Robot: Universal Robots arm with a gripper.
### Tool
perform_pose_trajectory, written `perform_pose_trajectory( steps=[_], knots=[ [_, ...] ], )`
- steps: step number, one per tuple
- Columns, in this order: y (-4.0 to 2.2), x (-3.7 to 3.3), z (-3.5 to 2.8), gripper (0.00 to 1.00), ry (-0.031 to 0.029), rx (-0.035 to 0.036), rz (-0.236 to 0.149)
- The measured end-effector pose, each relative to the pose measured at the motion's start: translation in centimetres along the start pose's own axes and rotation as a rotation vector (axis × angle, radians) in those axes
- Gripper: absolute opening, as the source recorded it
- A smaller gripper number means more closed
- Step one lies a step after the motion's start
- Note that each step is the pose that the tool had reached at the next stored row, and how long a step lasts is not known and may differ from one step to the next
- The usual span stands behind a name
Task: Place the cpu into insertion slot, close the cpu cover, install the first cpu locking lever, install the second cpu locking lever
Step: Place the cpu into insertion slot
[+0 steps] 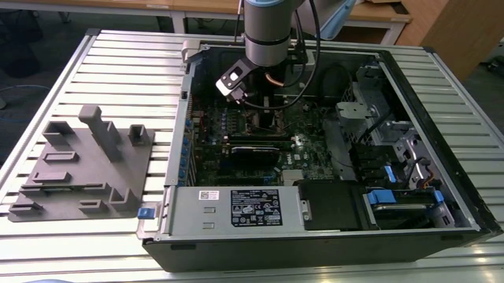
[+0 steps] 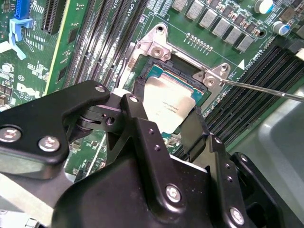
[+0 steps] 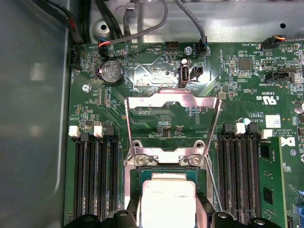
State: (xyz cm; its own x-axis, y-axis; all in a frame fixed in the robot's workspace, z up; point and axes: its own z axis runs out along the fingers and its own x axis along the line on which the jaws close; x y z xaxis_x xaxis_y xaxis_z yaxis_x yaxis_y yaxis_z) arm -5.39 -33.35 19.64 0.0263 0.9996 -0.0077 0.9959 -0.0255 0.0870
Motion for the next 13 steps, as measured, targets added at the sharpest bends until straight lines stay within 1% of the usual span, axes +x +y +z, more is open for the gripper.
perform_pose_trajectory(
  steps=[4, 10, 13],
  knots=[
    [-0.01, 0.0, 0.01, 0.54, 0.0002, -0.0001, -0.001],
    [-0.01, 0.0, 0.01, 0.54, 0.0018, -0.0003, -0.02],
    [0.0, 0.0, 0.01, 0.54, 0.0019, -0.0003, -0.02]
  ],
)
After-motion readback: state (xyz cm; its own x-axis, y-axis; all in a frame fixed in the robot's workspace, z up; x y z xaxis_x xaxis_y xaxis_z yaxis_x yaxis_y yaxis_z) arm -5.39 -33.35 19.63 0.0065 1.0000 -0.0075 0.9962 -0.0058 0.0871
